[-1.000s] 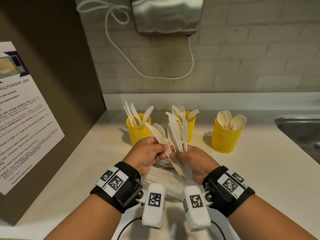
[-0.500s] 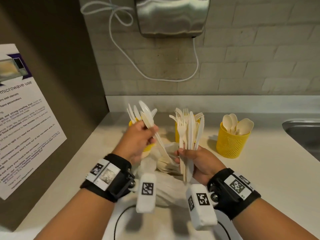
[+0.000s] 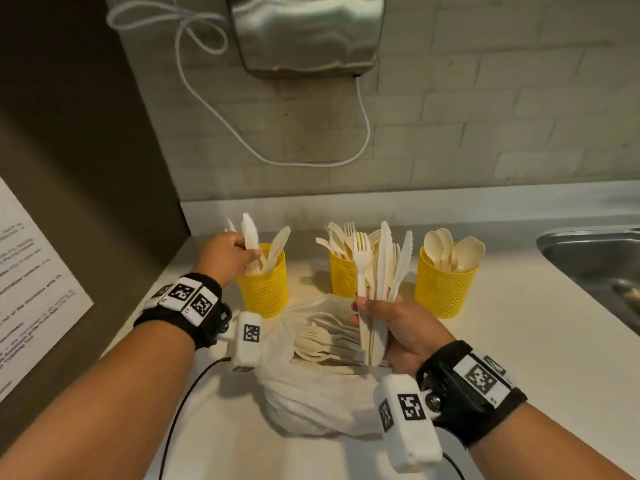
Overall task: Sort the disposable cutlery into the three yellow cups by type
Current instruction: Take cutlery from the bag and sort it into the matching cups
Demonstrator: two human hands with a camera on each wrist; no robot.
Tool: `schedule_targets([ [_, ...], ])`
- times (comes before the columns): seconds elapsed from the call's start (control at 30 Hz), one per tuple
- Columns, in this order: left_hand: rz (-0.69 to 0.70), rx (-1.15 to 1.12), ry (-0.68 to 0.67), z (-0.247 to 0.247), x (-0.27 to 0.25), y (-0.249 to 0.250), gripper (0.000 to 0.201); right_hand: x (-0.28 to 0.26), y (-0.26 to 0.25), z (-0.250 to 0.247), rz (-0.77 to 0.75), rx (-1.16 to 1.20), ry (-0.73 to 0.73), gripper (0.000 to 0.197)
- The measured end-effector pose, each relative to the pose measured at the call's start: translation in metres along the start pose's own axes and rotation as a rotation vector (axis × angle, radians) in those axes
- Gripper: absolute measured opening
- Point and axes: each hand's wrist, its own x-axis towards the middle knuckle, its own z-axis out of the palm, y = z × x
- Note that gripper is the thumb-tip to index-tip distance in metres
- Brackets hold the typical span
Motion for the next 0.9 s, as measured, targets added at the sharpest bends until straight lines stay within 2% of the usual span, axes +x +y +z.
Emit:
schedule_targets([
  [0.1, 0.014, 0.113, 0.168, -0.014, -0.003, 0.0, 0.051, 0.0, 0.0, -0.001, -0.001, 0.016, -0.009, 0.015],
  [0.17, 0.069, 0.017, 0.316, -0.017, -0.021, 0.012, 0.056, 0.002, 0.002, -0.001, -0.002, 0.015, -0.023, 0.015],
  [0.2, 0.094, -0.099, 0.27, -0.012, -0.036, 0.023, 0.054, 0.003, 0.003, 0.001, -0.002, 0.003, -0.03, 0.015],
  [0.23, 0.116, -0.233, 0.118, -0.004, -0.053, 0.035, 0.055, 0.004, 0.004, 0.002, -0.001, -0.017, -0.04, 0.015],
  [0.3, 0.105, -0.416, -0.292, 0.021, -0.081, 0.054, 0.059, 0.005, 0.005, 0.006, 0.003, -0.055, -0.092, 0.017],
  [0.33, 0.084, -0.49, -0.435, 0.035, -0.088, 0.058, 0.054, 0.005, 0.005, 0.008, 0.007, -0.065, -0.132, 0.018],
  [0.37, 0.063, -0.552, -0.508, 0.047, -0.09, 0.061, 0.046, 0.005, 0.004, 0.01, 0.014, -0.074, -0.168, 0.021],
  [0.53, -0.018, -0.598, -0.506, 0.07, -0.088, 0.063, 0.012, 0.001, -0.002, 0.005, 0.123, -0.189, -0.204, 0.019],
  [0.6, -0.078, -0.627, -0.519, 0.073, -0.084, 0.059, 0.011, 0.0, -0.002, 0.002, 0.153, -0.185, -0.189, 0.016],
  [0.7, -0.158, -0.707, -0.507, 0.071, -0.076, 0.056, 0.007, 0.002, -0.001, -0.003, 0.162, -0.042, -0.148, 0.014],
  [0.8, -0.164, -0.736, -0.477, 0.061, -0.068, 0.063, 0.006, 0.005, -0.004, -0.011, 0.143, 0.103, -0.007, 0.007],
  [0.9, -0.128, -0.819, -0.387, 0.045, -0.051, 0.079, 0.011, 0.006, -0.007, -0.022, 0.083, 0.187, 0.141, 0.015],
])
